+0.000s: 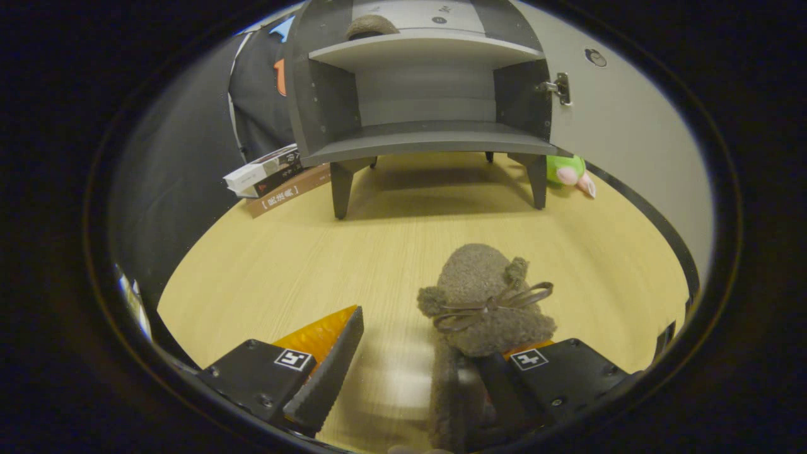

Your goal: Open the shoe cabinet door, grab the shoes and put them into the shoe cabinet, then close the shoe cabinet door.

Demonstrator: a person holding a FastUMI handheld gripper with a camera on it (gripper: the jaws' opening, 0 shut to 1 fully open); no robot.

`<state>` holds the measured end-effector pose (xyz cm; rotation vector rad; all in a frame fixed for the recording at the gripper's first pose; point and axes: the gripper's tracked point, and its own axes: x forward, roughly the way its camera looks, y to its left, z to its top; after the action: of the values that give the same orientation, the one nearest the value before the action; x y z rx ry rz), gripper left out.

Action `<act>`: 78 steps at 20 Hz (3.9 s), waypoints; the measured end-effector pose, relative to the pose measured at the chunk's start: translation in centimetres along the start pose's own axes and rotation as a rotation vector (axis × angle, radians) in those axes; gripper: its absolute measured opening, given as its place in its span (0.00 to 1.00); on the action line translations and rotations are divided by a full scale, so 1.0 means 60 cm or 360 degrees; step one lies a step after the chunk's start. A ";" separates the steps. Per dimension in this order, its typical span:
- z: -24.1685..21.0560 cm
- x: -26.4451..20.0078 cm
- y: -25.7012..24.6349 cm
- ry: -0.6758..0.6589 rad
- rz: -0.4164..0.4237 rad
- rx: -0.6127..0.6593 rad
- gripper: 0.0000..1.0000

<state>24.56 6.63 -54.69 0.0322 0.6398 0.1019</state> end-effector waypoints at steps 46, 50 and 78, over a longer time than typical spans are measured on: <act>0.509 -0.240 -0.038 -0.0652 0.0013 0.0064 0.09; 0.598 -0.269 -0.029 -0.0725 -0.0024 0.0035 0.09; 0.874 0.056 -0.043 -0.0628 -0.0131 0.0092 0.09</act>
<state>58.79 4.51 -14.76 0.0798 0.2492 -0.0035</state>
